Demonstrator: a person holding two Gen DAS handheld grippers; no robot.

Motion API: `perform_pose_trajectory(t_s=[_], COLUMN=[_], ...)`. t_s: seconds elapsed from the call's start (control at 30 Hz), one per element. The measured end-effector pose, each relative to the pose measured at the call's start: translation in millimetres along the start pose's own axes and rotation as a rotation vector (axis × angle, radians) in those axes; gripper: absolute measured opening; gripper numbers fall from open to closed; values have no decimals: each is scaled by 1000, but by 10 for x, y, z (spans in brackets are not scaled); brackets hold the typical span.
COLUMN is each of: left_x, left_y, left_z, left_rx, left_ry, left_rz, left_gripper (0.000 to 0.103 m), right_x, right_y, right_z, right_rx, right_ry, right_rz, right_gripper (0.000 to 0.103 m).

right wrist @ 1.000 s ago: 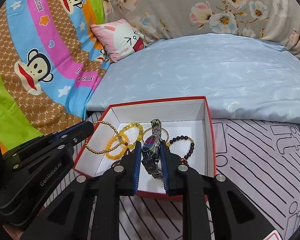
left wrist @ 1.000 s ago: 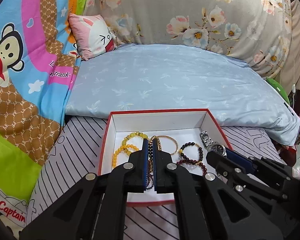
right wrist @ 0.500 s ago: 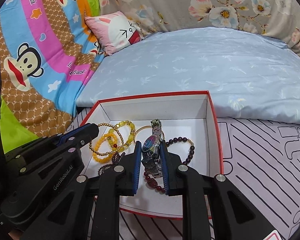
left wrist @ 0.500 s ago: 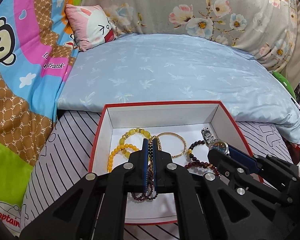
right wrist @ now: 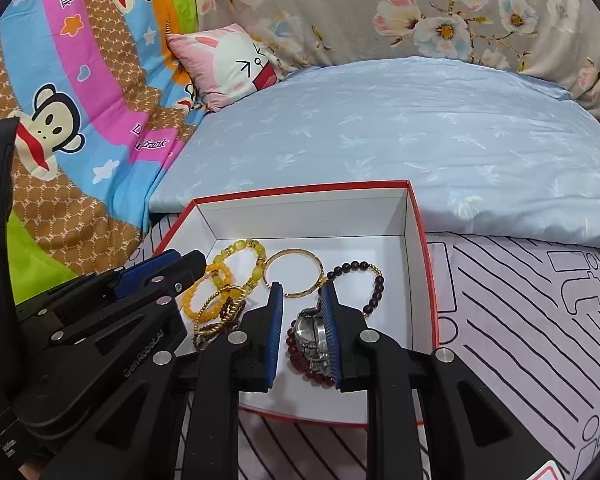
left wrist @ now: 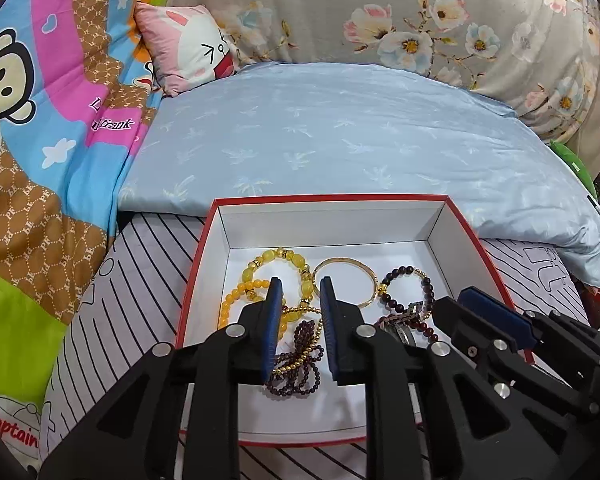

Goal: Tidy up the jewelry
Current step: 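Carry the watch and gold chain into the red box and open both tools, then withdraw both tools from the box toward the small silver chains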

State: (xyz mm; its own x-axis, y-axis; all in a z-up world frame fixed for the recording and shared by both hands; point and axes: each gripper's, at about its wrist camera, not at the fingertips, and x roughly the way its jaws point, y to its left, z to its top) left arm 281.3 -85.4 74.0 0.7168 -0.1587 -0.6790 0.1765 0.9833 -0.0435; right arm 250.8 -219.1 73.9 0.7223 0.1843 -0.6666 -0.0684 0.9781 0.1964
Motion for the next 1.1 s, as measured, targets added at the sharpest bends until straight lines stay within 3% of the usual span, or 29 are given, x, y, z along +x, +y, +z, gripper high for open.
perform_pose_trajectory(t_s=[0.4, 1.1], left_x=[-547, -936], left_y=[60, 127], left_z=[-193, -869], left_rx=[6, -10], left_ry=[-34, 37], left_rz=[-20, -21], left_gripper=[19, 19], right_x=[-593, -1006], right_y=[199, 428], right_z=[-249, -1074], right_rx=[-45, -29], right_ry=[-50, 31], right_rz=[-12, 11], right_gripper=[27, 28])
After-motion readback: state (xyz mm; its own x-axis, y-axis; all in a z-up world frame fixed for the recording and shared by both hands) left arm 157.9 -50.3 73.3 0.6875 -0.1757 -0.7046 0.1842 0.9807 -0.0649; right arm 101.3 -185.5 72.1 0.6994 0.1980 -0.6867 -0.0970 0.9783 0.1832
